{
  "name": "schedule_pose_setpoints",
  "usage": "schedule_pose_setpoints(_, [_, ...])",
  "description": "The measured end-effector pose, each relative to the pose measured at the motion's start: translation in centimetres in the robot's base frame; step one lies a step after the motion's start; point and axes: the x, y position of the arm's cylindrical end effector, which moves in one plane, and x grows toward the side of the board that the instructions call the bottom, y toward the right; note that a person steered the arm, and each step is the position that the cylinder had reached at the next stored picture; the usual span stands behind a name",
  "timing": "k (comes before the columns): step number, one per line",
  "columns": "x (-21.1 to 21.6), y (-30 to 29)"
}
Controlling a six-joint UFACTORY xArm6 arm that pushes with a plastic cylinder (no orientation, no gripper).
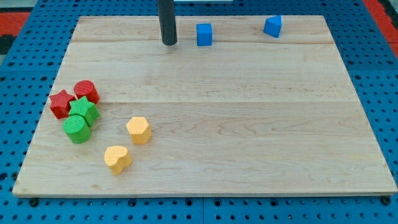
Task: Push the blue cube bit a right
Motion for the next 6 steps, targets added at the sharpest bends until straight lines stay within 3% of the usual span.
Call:
schedule_pose_setpoints(2, [-0.4, 11.8])
schedule_pose_setpoints(3, [-0.1, 5.2])
schedule_pose_setpoints(5, [-4.0, 11.6])
schedule_pose_setpoints(6, [-2.6, 11.4])
